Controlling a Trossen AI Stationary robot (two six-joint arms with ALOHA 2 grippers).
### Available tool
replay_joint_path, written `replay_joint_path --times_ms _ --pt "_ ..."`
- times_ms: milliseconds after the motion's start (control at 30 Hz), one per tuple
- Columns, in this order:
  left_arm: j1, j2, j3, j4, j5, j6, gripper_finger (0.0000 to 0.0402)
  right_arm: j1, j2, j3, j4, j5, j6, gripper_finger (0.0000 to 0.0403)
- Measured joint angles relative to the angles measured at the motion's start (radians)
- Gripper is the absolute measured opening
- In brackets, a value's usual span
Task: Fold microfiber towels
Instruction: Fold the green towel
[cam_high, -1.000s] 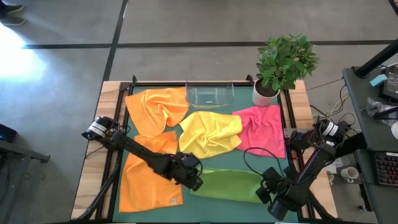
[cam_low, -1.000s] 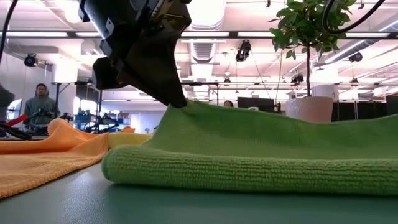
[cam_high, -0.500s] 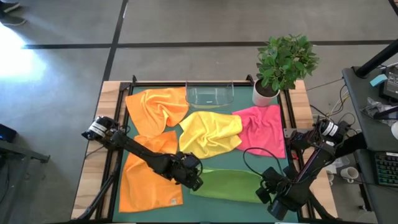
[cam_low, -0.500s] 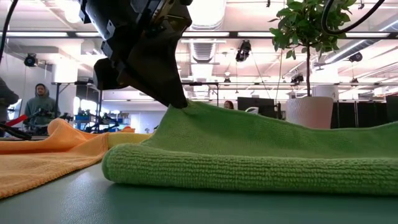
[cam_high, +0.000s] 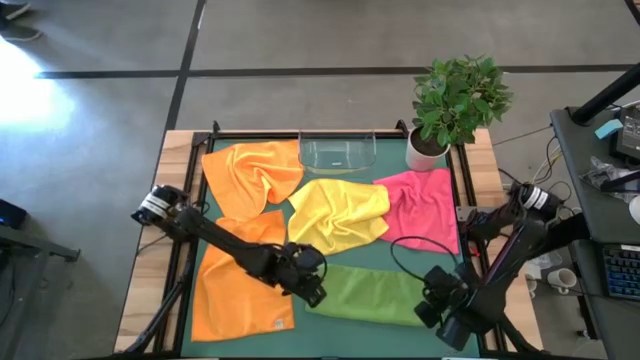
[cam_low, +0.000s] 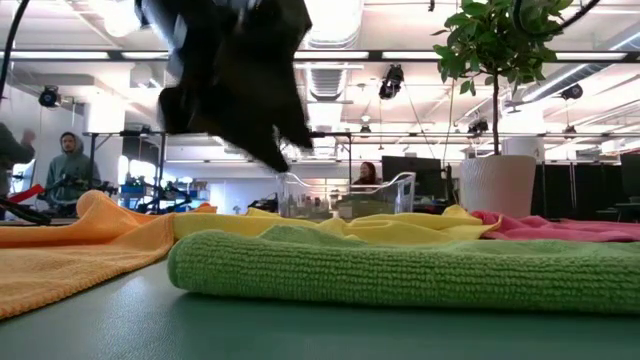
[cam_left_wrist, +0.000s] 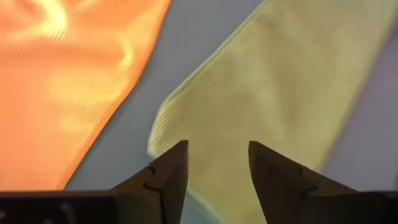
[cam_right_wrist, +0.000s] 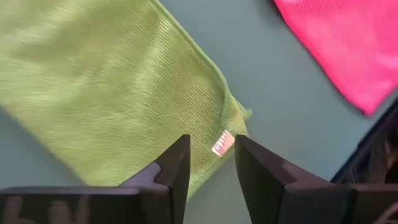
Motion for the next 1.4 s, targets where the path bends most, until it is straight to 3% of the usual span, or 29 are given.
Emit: replay_joint_path --times_ms 233,533,733,1000,1400 --pt "0.001 -0.042 0.008 0.083 0.004 0.075 0.0157 0.012 -0.091 -0.024 0.081 0.072 -0.083 0.0106" --pt "0.001 0.039 -0.014 0.217 0.044 0.076 0.0153 0.014 -0.093 -0.18 0.46 0.07 -0.111 0.0082" --pt "0.007 0.076 -0.018 0.218 0.04 0.083 0.011 0.014 -0.071 -0.25 0.544 0.069 -0.062 0.005" --pt "0.022 0.116 -0.024 0.219 0.036 0.085 0.001 0.014 -0.067 -0.303 0.56 0.05 0.045 0.0009" --pt "0.022 0.181 -0.03 0.225 0.075 0.075 0.0001 0.008 -0.067 -0.394 0.664 -0.018 0.084 0.0008"
